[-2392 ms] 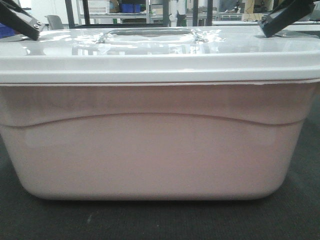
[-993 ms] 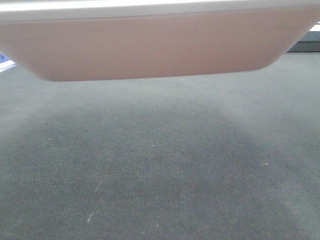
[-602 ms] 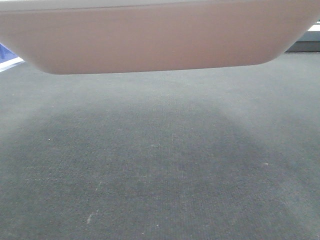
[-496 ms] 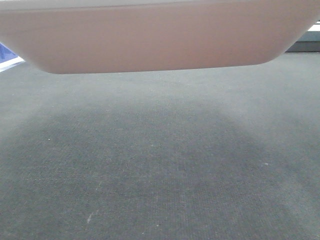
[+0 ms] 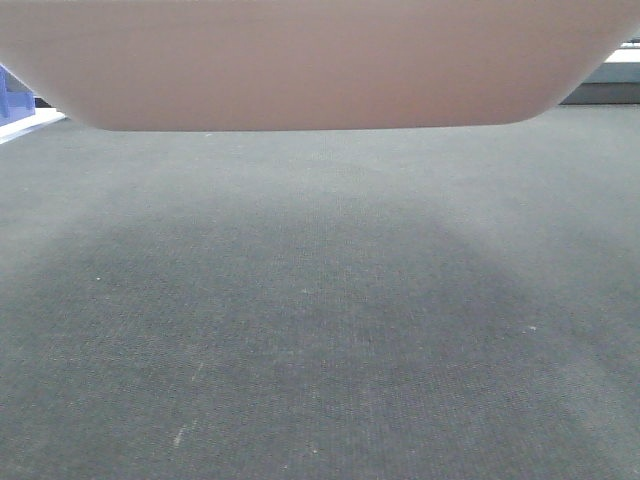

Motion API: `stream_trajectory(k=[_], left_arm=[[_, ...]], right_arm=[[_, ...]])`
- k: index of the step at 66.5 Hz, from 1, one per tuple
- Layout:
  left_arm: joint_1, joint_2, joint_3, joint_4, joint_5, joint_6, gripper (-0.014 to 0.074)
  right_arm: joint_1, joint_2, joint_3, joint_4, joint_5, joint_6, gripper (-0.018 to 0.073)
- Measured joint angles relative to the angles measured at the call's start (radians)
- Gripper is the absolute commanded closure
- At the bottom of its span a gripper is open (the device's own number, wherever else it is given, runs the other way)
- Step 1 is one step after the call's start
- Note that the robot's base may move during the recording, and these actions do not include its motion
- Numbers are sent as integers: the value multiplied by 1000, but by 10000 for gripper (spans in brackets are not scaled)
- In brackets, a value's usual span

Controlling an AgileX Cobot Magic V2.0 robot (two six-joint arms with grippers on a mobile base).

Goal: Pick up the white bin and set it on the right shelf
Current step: 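Hold the lifted bin steady with both grippers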

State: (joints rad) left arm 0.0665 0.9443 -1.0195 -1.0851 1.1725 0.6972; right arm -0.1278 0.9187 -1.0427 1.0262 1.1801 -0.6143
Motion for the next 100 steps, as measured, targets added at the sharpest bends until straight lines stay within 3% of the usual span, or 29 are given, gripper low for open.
stream_trajectory(k=[100], left_arm=[[0,0,0,0,0,0,386]], right_arm=[[0,0,0,0,0,0,130]])
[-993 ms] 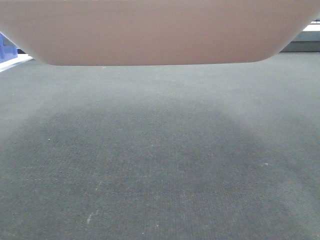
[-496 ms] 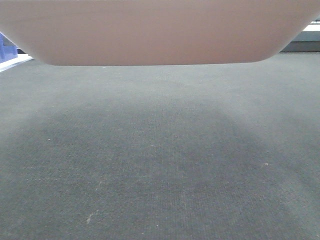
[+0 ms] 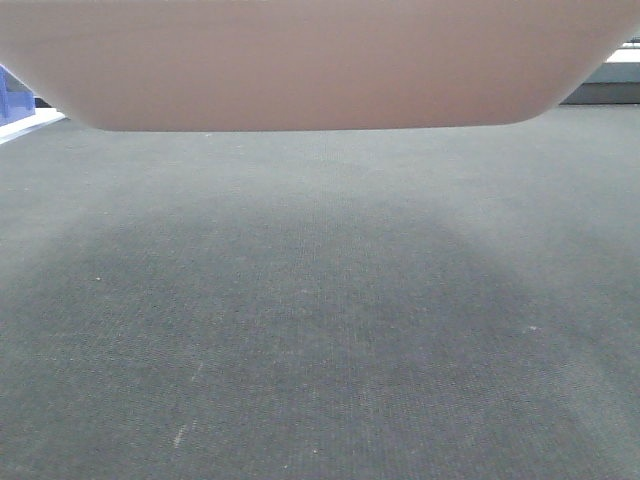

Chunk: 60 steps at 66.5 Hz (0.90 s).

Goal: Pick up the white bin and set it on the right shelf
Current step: 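Hold the lifted bin steady with both grippers, then drive past the red table while holding the bin aloft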

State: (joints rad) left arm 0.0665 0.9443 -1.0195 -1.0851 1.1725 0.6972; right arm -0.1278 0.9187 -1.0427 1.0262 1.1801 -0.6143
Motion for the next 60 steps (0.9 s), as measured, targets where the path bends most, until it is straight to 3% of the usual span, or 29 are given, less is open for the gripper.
stream_trajectory(k=[60], left_arm=[[0,0,0,0,0,0,386]], right_arm=[[0,0,0,0,0,0,130]])
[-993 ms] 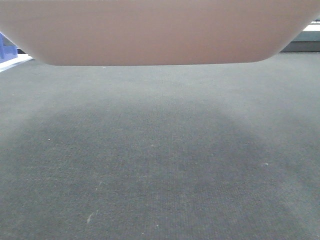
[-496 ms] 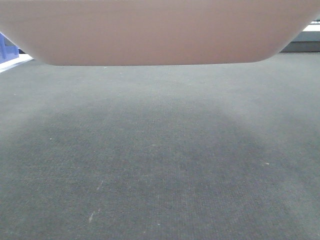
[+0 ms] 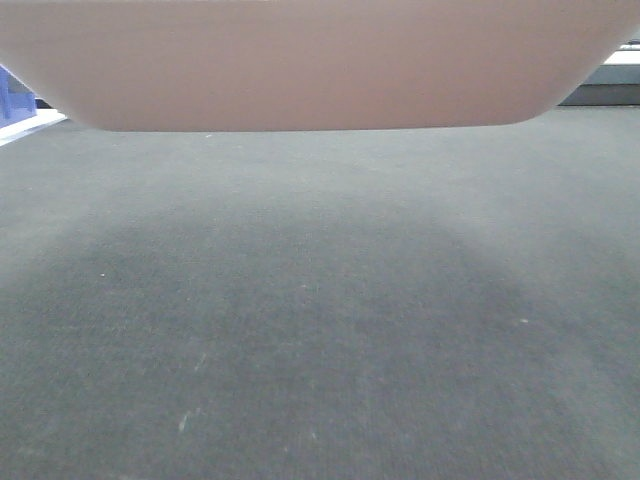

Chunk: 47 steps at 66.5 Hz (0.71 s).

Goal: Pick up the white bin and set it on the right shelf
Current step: 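Drive past the red table while holding the bin aloft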

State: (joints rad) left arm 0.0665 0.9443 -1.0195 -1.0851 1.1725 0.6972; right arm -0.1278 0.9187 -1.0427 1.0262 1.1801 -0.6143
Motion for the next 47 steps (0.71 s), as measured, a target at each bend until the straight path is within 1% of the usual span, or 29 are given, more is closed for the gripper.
stream_trajectory(k=[47], left_arm=[[0,-2,0,0,0,0,386]], right_arm=[[0,0,0,0,0,0,130]])
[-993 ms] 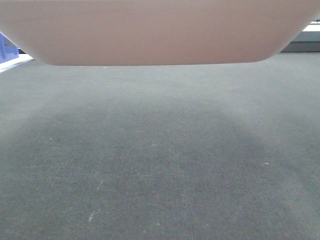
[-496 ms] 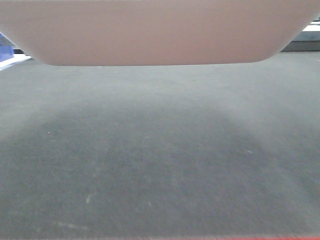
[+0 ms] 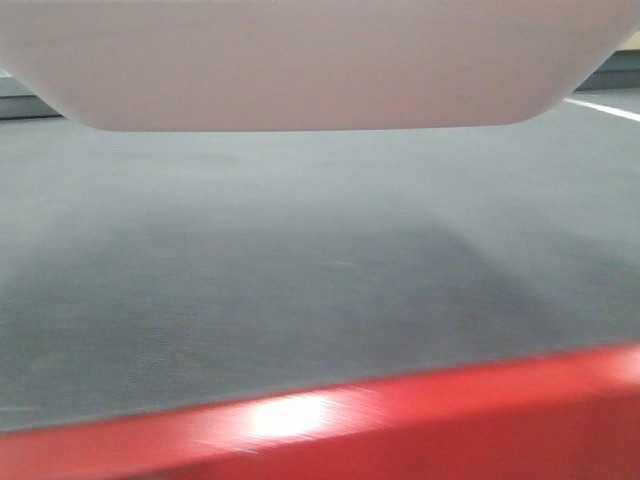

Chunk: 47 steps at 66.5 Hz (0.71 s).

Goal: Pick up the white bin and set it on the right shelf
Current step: 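Drive past the red table while holding the bin aloft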

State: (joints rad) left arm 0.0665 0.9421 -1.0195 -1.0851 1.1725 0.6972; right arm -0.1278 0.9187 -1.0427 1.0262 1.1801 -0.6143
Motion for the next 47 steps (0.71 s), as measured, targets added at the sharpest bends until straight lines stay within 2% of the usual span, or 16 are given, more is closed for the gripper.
stream_trajectory(k=[47], left_arm=[[0,-2,0,0,0,0,386]], right_arm=[[0,0,0,0,0,0,130]])
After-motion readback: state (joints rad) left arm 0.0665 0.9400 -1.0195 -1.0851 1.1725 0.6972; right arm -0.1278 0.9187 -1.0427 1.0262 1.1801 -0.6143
